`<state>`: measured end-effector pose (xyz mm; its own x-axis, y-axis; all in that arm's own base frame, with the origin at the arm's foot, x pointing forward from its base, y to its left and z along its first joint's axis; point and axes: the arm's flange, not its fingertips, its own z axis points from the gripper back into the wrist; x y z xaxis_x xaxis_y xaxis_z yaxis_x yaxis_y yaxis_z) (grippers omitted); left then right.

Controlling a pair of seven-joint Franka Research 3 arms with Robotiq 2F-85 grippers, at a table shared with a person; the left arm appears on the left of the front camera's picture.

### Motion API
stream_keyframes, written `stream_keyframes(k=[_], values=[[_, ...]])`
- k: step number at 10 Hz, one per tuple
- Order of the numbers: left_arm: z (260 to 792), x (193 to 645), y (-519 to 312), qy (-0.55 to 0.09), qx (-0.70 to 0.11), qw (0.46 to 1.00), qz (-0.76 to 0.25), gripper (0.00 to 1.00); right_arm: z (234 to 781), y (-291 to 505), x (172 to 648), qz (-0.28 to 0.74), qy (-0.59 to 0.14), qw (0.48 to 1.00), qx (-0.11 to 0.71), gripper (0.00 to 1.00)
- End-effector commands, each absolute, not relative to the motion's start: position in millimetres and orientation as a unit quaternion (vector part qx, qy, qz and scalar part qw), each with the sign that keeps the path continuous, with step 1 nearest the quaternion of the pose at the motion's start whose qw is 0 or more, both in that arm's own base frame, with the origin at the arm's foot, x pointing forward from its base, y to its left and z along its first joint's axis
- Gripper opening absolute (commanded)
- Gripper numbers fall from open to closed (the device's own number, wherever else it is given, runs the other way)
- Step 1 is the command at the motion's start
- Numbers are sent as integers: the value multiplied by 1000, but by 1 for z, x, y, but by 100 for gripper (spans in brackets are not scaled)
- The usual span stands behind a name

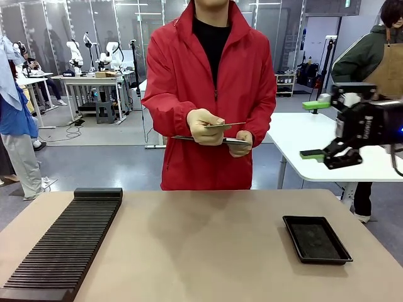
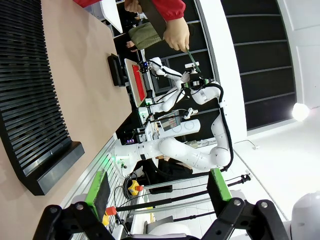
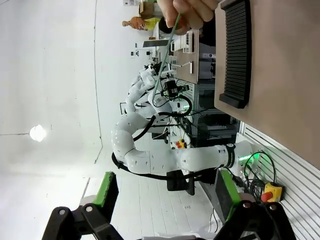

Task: Inspect the PCB.
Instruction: Pick up the Blank PCB that the human is holding.

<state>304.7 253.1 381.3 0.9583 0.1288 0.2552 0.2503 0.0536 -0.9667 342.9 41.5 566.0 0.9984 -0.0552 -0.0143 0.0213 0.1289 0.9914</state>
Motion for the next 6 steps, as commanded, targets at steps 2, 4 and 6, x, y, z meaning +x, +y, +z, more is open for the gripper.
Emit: stream_keyframes(k=[2, 4, 6], values=[[384, 304, 253, -137, -684, 715, -44, 100, 584, 87, 375, -48, 11, 752, 657, 100], [384, 304, 253, -137, -684, 715, -44, 100, 583, 123, 391, -52, 32, 756, 652, 100], [384, 304, 253, -137, -684, 715, -44, 100, 577, 143, 400, -59, 46, 752, 655, 100]])
